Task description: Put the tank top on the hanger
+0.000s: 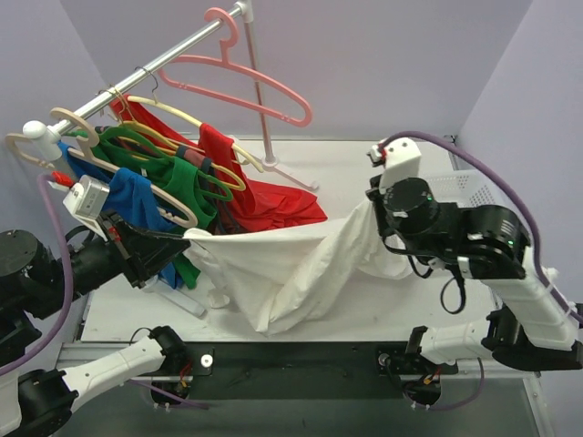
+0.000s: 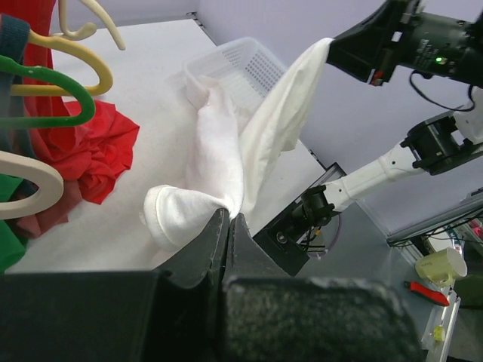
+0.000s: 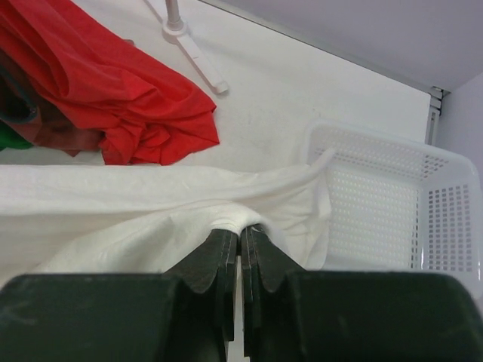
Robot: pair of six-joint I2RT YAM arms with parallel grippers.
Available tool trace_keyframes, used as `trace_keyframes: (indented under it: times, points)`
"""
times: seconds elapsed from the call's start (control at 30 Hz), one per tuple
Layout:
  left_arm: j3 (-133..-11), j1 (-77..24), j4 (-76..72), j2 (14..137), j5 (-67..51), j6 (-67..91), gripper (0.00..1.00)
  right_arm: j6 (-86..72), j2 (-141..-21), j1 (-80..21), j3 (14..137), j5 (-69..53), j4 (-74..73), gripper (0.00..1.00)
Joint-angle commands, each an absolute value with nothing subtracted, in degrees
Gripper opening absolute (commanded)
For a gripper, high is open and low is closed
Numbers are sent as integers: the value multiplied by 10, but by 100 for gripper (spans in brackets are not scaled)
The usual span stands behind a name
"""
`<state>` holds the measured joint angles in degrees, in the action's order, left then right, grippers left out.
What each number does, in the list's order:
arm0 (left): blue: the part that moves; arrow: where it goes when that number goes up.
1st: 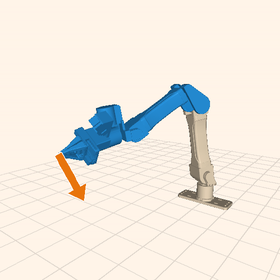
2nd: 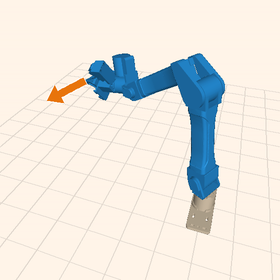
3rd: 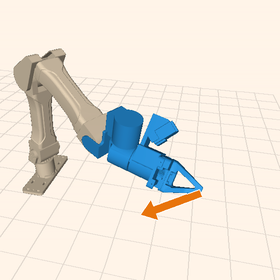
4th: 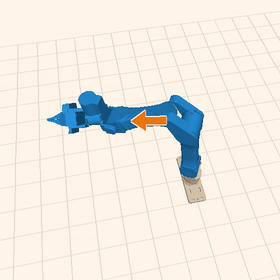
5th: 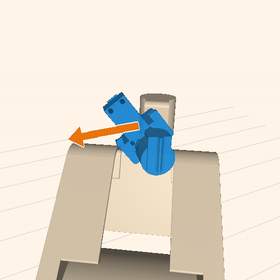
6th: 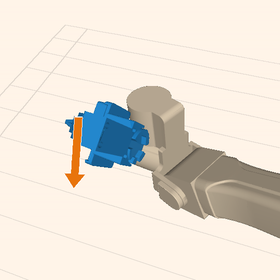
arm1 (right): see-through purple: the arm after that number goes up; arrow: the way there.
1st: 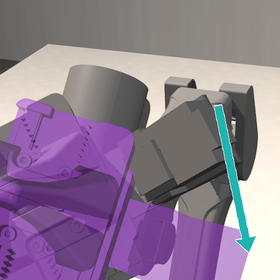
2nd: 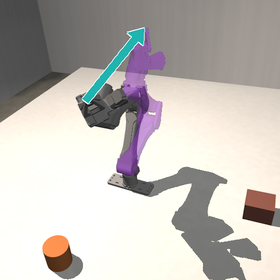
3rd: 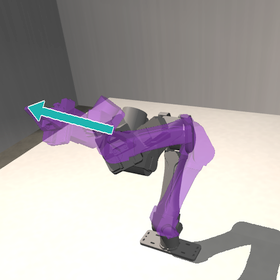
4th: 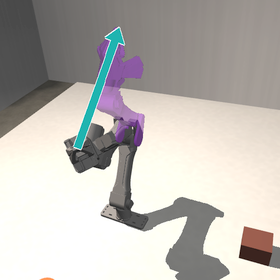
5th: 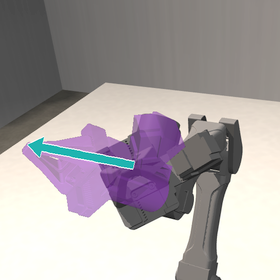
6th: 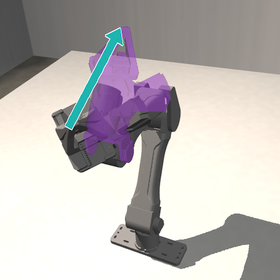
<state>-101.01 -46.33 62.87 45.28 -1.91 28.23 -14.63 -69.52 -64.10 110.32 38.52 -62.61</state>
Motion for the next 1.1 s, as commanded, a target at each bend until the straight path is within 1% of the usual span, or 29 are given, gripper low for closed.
trace_keyframes:
  times: [0.0, 0.07, 0.13, 0.2, 0.23, 0.27, 0.33, 0.37, 0.4, 0.43, 0.53, 0.57, 0.63, 0.67, 0.7, 0.77, 0.8, 0.9, 1.0, 1.03, 1.07]
  points:
    - [-1027, -474, 608, 457, -38, 278, 0, -120, -739, -623, 1115, 374, -565, 0]
    - [-1014, -476, 592, 461, -71, 278, 0, -126, -751, -602, 1095, 349, -549, 0]
    - [-992, -476, 583, 465, -93, 279, 0, -157, -741, -552, 1065, 324, -541, 0]
    - [-966, -476, 562, 474, -138, 283, 0, -189, -723, -500, 989, 311, -527, 0]
    - [-950, -475, 552, 475, -153, 288, 0, -196, -695, -484, 951, 309, -520, 0]
    - [-912, -475, 520, 479, -180, 294, 0, -201, -678, -469, 888, 293, -505, 0]
    - [-873, -475, 484, 484, -207, 310, 0, -215, -624, -431, 821, 275, -496, 0]
    - [-830, -475, 449, 493, -217, 316, 0, -217, -605, -423, 794, 263, -495, 0]
    - [-814, -475, 430, 500, -235, 323, 0, -219, -586, -414, 735, 258, -495, 0]
    - [-796, -476, 414, 508, -238, 328, 0, -226, -547, -402, 709, 253, -495, 0]
    - [-753, -479, 346, 554, -255, 336, 0, -235, -480, -385, 613, 204, -501, 1]
    - [-749, -484, 319, 588, -256, 335, 0, -247, -467, -382, 595, 194, -509, 1]
    - [-748, -490, 296, 622, -254, 333, 0, -262, -434, -384, 558, 172, -521, 9]
    - [-751, -503, 277, 658, -252, 331, 0, -271, -424, -384, 555, 166, -520, 12]
    - [-755, -510, 268, 677, -250, 330, 0, -271, -417, -385, 555, 147, -516, 19]
    - [-775, -525, 248, 730, -239, 326, 0, -266, -403, -384, 569, 135, -512, 29]
    - [-781, -538, 244, 749, -236, 323, 0, -255, -398, -385, 576, 127, -505, 40]
    - [-805, -542, 222, 815, -216, 327, 0, -230, -395, -384, 620, 86, -490, 55]
    - [-838, -545, 200, 883, -209, 341, 0, -227, -397, -384, 644, 55, -482, 61]
    - [-851, -547, 198, 901, -211, 346, 14, -224, -390, -384, 644, 45, -470, 61]
    - [-881, -550, 200, 931, -212, 347, 25, -220, -386, -384, 633, 8, -462, 61]
